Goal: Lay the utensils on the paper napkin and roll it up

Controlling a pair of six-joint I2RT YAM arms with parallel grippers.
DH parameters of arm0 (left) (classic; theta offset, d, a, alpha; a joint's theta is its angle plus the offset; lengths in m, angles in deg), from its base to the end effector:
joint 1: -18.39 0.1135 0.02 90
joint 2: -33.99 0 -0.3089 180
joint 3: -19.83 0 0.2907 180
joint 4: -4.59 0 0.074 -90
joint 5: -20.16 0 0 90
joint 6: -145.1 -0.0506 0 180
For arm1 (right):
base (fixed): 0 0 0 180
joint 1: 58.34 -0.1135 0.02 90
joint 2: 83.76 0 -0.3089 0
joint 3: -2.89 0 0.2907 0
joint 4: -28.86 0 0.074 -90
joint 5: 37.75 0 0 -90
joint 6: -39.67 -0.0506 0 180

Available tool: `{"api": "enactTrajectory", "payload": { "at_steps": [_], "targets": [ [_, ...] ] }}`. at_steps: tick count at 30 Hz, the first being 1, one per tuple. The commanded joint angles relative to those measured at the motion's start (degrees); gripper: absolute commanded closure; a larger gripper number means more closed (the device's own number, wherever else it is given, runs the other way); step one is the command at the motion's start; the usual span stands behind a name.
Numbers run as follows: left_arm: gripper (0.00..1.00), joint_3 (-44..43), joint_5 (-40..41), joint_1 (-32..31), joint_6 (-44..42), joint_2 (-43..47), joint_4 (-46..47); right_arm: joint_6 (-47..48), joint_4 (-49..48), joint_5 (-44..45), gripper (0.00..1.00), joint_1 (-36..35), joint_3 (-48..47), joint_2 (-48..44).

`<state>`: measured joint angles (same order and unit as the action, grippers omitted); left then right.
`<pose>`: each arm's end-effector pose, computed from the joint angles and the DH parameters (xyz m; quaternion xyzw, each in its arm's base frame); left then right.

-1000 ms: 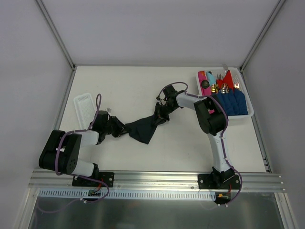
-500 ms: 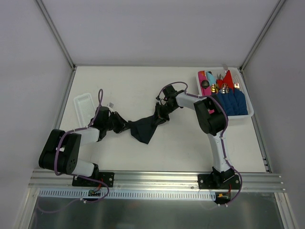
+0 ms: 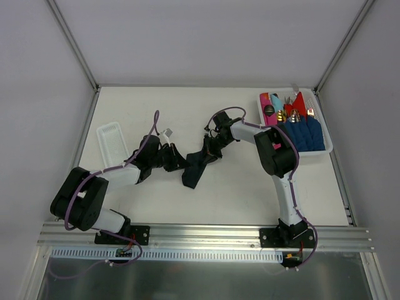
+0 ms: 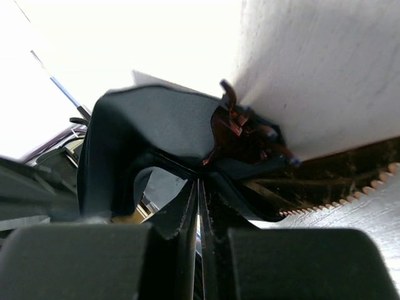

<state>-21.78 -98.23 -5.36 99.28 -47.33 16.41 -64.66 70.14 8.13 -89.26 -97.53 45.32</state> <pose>0.2665 -0.1436 0.1777 -0.0228 0.8398 -0.4536 0.2974 0.4174 0.2911 0.1102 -0.1964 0.8936 0.4035 0.0067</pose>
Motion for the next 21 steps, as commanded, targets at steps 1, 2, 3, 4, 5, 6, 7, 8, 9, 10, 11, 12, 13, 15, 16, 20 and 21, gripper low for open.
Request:
{"api": "enactTrajectory", "payload": {
  "at_steps": [1, 2, 3, 4, 5, 6, 7, 8, 9, 10, 11, 12, 13, 15, 16, 20, 21],
  "targets": [
    [1.0, -3.0, -1.41, -2.53, -3.93, 0.55, 2.29, 2.55, 2.98, 7.56, 0.94, -0.46, -0.08, 2.32],
    [1.0, -3.18, -1.59, -2.79, -3.93, -0.5, 2.38, 2.55, 2.89, 7.64, 0.94, -0.46, -0.08, 2.32],
    [1.0, -3.61, -1.94, -3.49, -3.93, -0.94, 2.38, 2.55, 2.98, 7.56, 0.94, -0.55, -0.08, 2.32],
    [1.0, -3.7, -2.12, -3.76, -3.93, -1.38, 2.64, 2.46, 2.98, 7.56, 0.94, -0.46, -0.08, 2.41],
    [1.0, -3.88, -2.38, -4.2, -4.1, -2.34, 2.82, 2.46, 2.98, 7.64, 0.94, -0.46, -0.08, 2.41],
    [1.0, -3.97, -2.73, -4.64, -4.19, -2.79, 3.17, 2.46, 2.98, 7.64, 0.94, -0.46, -0.08, 2.32],
    [1.0, -4.23, -3.43, -5.69, -4.37, -3.31, 3.78, 2.46, 2.98, 7.64, 0.94, -0.46, -0.08, 2.32],
    [1.0, -4.41, -3.61, -6.3, -4.63, -4.45, 3.87, 2.46, 2.98, 7.73, 0.94, -0.55, -0.08, 2.41],
    [1.0, -4.67, -3.61, -6.83, -4.89, -4.98, 3.96, 2.46, 2.89, 7.82, 0.94, -0.55, 0.0, 2.41],
    [1.0, -4.76, -3.78, -8.06, -4.98, -5.51, 4.66, 2.37, 2.89, 7.73, 0.94, -0.55, 0.0, 2.5],
    [1.0, -4.67, -4.13, -8.5, -4.98, -6.74, 5.45, 2.37, 2.89, 7.82, 0.94, -0.55, 0.09, 2.5],
    [1.0, -4.59, -4.4, -9.03, -4.55, -7.18, 6.15, 2.29, 2.98, 7.91, 0.94, -0.46, 0.09, 2.5],
    [1.0, -4.41, -4.49, -10.08, -4.28, -7.62, 6.85, 2.37, 2.98, 7.99, 0.95, -0.46, 0.09, 2.41],
    [1.0, -4.41, -4.58, -10.96, -3.84, -9.12, 8.61, 2.46, 2.98, 8.17, 0.95, -0.46, 0.27, 2.41],
    [1.0, -4.32, -4.66, -11.4, -3.67, -9.64, 9.23, 2.46, 2.98, 8.17, 0.95, -0.46, 0.35, 2.41],
    [1.0, -3.79, -5.28, -13.34, -2.96, -11.84, 12.39, 2.46, 2.98, 8.52, 0.95, -0.46, 0.44, 2.32],
    [1.0, -3.79, -5.37, -13.95, -2.96, -12.11, 12.48, 2.55, 2.98, 8.61, 0.95, -0.37, 0.44, 2.32]
  ]
}}
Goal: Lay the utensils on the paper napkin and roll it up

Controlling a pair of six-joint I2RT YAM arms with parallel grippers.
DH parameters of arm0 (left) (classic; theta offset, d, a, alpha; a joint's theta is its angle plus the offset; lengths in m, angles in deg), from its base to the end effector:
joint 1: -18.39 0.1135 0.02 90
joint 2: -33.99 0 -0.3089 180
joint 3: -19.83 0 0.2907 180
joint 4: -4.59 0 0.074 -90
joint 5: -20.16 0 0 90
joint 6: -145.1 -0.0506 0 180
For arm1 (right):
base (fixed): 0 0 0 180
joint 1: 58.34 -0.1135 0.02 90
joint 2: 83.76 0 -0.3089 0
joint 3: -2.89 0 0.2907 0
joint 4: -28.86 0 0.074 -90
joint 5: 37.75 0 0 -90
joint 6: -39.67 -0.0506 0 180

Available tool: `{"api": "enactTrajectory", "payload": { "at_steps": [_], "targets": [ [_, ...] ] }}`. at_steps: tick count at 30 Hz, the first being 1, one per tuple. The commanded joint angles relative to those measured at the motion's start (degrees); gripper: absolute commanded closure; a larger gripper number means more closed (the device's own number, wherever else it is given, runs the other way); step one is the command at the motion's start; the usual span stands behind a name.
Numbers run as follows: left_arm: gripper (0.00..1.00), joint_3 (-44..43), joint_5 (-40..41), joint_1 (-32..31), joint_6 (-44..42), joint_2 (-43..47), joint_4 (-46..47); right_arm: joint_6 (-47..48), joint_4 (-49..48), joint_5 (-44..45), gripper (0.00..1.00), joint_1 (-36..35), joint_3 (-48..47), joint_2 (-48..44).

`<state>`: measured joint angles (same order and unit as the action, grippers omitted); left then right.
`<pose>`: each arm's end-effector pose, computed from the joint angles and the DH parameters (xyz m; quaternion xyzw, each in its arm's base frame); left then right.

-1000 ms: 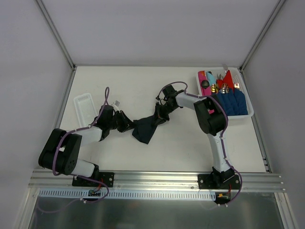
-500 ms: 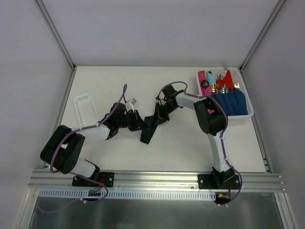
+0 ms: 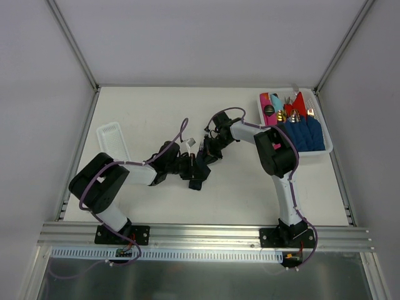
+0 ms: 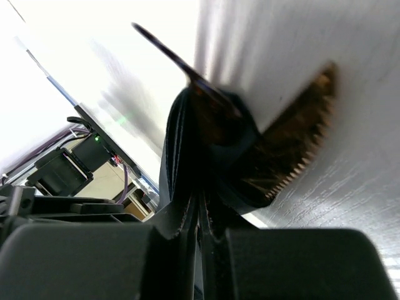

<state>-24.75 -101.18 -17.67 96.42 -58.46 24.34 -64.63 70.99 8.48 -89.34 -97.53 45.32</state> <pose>0.2526 -0.2165 0.1513 0.1008 0.8313 -0.4903 0.2416 0.4159 0.2907 0.1095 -0.1944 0.8962 0.3988 0.0014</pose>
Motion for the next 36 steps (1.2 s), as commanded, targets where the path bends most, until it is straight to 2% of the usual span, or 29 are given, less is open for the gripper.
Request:
{"api": "enactTrajectory", "payload": {
  "at_steps": [1, 8, 17, 21, 24, 30, 36],
  "targets": [
    [1.0, -0.91, -2.51, -1.83, -0.01, -1.42, 4.73, 2.44, 2.13, 8.35, 0.96, -0.29, 0.53, 2.32],
    [1.0, -0.73, -0.84, -3.14, 2.09, -5.98, 5.17, 2.35, 2.04, 8.61, 0.96, -0.37, 0.62, 2.32],
    [1.0, -2.32, 5.22, -5.52, 6.58, -12.49, 1.48, 2.88, 2.04, 7.65, 0.96, -0.28, 0.53, 2.32],
    [1.0, -1.0, 6.81, -5.78, 7.37, -12.85, 0.16, 5.86, 3.61, 6.15, 0.93, 0.24, -1.04, 1.44],
    [1.0, 0.14, 6.9, -5.78, 7.46, -12.94, -0.19, 8.67, 4.32, 9.04, 0.89, 1.47, -2.54, -1.01],
    [1.0, 1.46, 6.37, -5.78, 7.2, -13.55, -0.19, 11.67, 8.45, 9.06, 0.83, 5.69, -10.27, -3.82],
    [0.96, 0.94, 6.2, -5.78, 6.67, -14.34, -0.19, 11.76, 9.07, 6.77, 0.82, 5.96, -9.32, -7.26]
  ]
}}
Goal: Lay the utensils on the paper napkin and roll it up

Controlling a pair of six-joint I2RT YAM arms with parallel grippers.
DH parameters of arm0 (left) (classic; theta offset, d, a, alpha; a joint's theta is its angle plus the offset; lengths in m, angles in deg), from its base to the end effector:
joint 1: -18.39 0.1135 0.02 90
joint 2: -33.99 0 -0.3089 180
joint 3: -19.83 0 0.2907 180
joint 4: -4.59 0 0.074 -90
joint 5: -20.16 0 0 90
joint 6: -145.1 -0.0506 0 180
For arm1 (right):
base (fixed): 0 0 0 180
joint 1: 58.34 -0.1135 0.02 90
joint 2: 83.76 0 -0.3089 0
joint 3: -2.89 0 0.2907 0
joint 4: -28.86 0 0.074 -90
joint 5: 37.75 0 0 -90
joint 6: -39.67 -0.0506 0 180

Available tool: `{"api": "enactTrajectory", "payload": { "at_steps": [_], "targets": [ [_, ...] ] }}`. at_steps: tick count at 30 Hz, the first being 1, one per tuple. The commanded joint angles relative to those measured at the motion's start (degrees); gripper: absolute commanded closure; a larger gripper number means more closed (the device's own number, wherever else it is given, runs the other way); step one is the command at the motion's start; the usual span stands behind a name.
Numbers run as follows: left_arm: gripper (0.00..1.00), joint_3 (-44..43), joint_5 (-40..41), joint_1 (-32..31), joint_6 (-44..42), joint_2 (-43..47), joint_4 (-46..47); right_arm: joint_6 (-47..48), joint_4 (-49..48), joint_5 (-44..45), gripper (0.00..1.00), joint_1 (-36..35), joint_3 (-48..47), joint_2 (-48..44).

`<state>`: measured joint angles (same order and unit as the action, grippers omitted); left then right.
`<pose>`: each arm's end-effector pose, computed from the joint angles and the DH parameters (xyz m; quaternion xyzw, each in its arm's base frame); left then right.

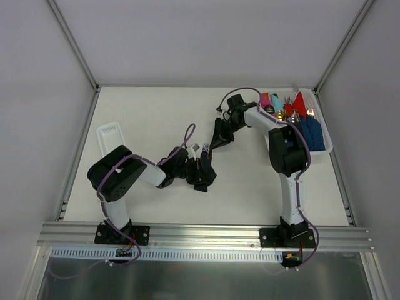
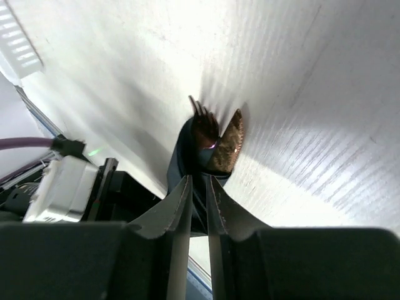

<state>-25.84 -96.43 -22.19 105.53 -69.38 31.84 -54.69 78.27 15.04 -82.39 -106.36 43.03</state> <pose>0.2508 -0.2446 0.1079 0.0413 0.8514 -0.4846 0.1963 0.4687 0.2427 0.1681 -0.2216 0.9041 0.3495 0.1069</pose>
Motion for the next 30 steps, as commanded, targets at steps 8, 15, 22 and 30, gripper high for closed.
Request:
{"api": "enactTrajectory", "payload": {
  "at_steps": [8, 15, 22, 30],
  "targets": [
    [0.94, 1.41, 0.48, -1.26, -3.24, -4.82, -7.69, -0.12, 0.21, -4.1, 0.82, -2.22, 2.42, -7.6],
    [0.91, 2.03, 0.84, -1.26, -3.59, -4.12, -7.69, -0.74, 0.12, -3.13, 0.85, -4.68, 5.75, -5.14],
    [0.91, 2.29, 1.01, -1.26, -3.85, -3.68, -7.52, -0.74, -1.72, -1.55, 0.87, -6.71, 9.1, -3.91],
    [0.89, 2.64, 1.54, -1.26, -4.12, -2.72, -7.78, 1.28, -1.11, 1.78, 0.88, -7.94, 11.65, -1.98]
  ]
}}
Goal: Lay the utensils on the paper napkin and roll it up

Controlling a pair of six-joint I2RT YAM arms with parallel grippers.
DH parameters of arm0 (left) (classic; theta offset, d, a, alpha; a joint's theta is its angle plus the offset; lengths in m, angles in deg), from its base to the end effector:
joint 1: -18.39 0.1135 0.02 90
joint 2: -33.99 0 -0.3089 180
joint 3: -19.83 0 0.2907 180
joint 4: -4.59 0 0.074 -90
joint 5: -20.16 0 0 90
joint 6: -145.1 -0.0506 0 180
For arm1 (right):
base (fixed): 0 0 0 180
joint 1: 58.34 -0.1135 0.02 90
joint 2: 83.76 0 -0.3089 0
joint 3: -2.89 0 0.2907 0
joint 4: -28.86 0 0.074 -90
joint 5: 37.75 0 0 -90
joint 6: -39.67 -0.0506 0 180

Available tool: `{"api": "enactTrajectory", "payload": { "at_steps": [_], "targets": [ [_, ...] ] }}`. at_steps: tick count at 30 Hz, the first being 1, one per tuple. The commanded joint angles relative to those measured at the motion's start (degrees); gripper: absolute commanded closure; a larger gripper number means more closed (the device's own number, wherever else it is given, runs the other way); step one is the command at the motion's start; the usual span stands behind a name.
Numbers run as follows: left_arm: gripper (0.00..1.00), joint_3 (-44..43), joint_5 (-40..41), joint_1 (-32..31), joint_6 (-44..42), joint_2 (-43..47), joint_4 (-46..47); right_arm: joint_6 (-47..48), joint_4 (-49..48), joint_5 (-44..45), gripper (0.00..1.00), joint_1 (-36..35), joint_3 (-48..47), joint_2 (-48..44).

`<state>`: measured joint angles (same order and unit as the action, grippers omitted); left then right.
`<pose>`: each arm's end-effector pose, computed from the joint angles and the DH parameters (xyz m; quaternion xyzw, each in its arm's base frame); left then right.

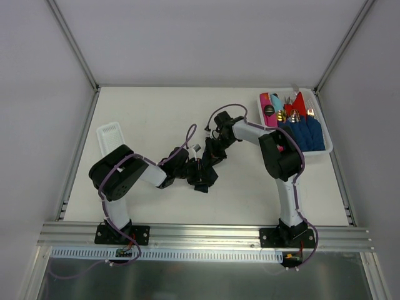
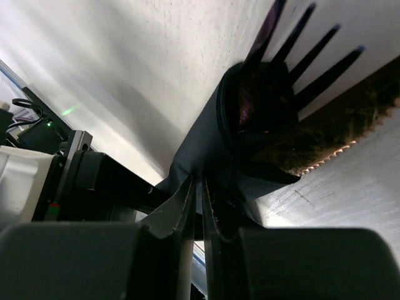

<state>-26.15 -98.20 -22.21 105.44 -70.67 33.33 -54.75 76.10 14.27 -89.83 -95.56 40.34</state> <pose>0.2516 -0.2473 0.1048 0.0509 0.8468 -0.4946 0.1891 0.4005 0.2818 0.1346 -0.2659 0.8978 0.3495 0.0346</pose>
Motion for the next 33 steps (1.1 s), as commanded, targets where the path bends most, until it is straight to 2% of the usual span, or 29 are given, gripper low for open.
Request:
{"api": "enactTrajectory", "payload": {
  "at_steps": [1, 5, 8, 12, 18, 25, 33],
  "targets": [
    [0.88, 3.04, 3.4, -1.24, -4.03, -0.99, -9.27, 1.7, 1.66, 2.99, 0.89, -0.51, 0.85, 0.8],
    [0.8, 3.3, 2.96, -1.24, -5.25, 3.58, -10.84, 2.75, 2.72, 5.01, 0.89, -0.6, 0.41, 1.24],
    [0.74, 2.78, 3.4, -1.24, -8.15, 10.16, -14.26, 3.02, 3.16, 5.28, 0.89, -0.6, 0.06, 1.77],
    [0.71, -0.73, 5.68, -1.24, -12.55, 19.82, -25.49, 3.37, 3.34, 5.63, 0.89, -0.6, -0.12, 2.03],
    [0.71, -2.06, 6.3, -1.24, -15.02, 25.29, -30.62, 3.55, 3.69, 5.72, 0.89, -0.68, -0.12, 2.12],
    [0.74, -1.97, 7.79, -1.06, -12.56, 22.58, -28.17, 3.72, 3.69, 5.63, 0.9, -0.6, 0.23, 2.21],
    [0.78, -0.57, 3.67, -0.8, -9.13, 15.64, -21.05, 3.81, 3.69, 5.37, 0.91, -0.51, 0.41, 2.29]
  ]
}}
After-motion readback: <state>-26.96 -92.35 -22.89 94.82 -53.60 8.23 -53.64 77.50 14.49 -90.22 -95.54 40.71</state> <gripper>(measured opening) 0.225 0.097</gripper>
